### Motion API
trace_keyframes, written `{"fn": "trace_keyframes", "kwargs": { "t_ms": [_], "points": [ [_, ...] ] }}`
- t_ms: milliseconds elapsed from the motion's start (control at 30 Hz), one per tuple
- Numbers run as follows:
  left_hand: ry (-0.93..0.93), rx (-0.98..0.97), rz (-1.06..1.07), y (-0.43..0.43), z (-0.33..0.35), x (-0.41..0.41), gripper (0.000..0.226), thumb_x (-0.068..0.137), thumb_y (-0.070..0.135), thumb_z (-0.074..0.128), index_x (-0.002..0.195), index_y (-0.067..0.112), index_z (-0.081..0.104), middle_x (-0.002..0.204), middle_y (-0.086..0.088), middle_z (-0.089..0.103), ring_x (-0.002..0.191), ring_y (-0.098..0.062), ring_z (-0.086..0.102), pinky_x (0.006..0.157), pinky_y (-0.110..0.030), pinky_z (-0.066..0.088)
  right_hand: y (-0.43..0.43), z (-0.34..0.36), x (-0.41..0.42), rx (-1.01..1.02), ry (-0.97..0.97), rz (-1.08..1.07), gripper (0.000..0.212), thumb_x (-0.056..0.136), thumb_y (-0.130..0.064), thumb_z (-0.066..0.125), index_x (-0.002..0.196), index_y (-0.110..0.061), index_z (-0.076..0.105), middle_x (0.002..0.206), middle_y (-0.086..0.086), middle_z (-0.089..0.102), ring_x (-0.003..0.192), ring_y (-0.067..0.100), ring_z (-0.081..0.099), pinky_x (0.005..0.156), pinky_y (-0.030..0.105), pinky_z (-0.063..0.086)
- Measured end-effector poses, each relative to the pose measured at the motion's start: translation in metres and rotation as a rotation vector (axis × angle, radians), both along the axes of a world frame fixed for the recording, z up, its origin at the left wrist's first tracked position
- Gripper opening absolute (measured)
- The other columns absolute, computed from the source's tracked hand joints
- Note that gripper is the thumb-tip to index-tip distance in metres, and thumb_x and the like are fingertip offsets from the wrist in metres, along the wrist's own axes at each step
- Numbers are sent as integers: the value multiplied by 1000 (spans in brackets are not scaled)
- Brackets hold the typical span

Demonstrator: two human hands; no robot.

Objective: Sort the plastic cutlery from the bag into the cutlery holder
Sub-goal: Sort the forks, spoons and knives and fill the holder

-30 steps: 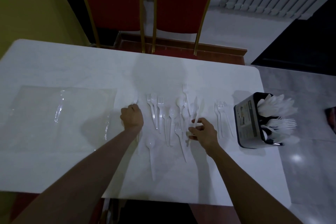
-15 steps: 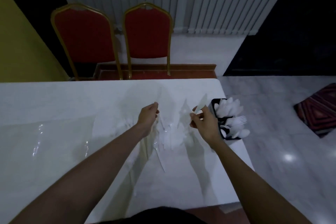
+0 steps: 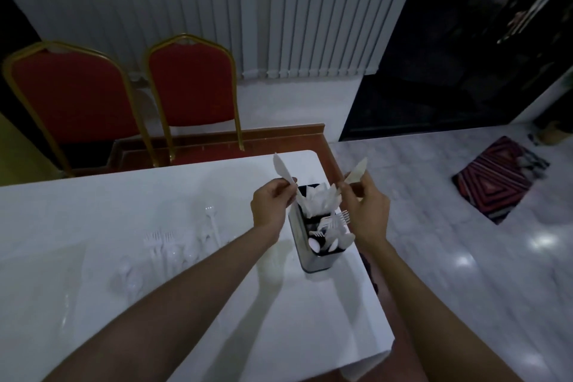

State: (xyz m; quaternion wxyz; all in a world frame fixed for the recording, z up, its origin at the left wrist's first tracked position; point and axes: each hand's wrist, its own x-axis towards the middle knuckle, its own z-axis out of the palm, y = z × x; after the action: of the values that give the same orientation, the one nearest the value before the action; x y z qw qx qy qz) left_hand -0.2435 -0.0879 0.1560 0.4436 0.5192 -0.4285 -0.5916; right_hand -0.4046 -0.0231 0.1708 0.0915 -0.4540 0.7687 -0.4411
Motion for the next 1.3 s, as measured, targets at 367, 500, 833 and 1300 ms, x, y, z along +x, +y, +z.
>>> {"fn": "trace_keyframes", "kwargs": {
  "t_ms": [367, 500, 833, 1300],
  "points": [
    [-567, -508, -203, 3, -25, -17, 6, 86, 12, 66, 81, 9, 67, 75, 1, 69, 68, -16, 63, 65, -20, 49, -13, -35, -22, 167, 4, 139, 11, 79, -35, 74, 85, -27, 68, 82, -6, 62, 87, 17, 55, 67, 35, 51],
    [-713, -584, -247, 7, -28, -19, 6, 88, 11, 63, 93, 12, 59, 76, 9, 60, 66, -7, 55, 56, -6, 38, -13, -43, -29, 193, 2, 214, 15, 73, -31, 81, 81, -21, 71, 88, -8, 54, 94, 16, 50, 69, 38, 51],
    [-751, -656, -247, 17, -38, -24, 8, 95, 16, 54, 91, 9, 56, 81, 2, 55, 68, -10, 49, 59, -14, 34, -20, -35, -31, 166, 128, 371, 23, 85, -42, 68, 92, -20, 72, 88, -10, 53, 88, 12, 54, 68, 40, 54],
    [-723, -663, -267, 24, -57, 27, 16, 92, 12, 59, 107, 9, 59, 94, -5, 64, 81, -15, 61, 73, -26, 50, -20, -28, 20, -92, 253, 295, 24, 89, -22, 58, 111, -17, 65, 102, 3, 53, 93, 9, 47, 80, 26, 47]
  ]
}}
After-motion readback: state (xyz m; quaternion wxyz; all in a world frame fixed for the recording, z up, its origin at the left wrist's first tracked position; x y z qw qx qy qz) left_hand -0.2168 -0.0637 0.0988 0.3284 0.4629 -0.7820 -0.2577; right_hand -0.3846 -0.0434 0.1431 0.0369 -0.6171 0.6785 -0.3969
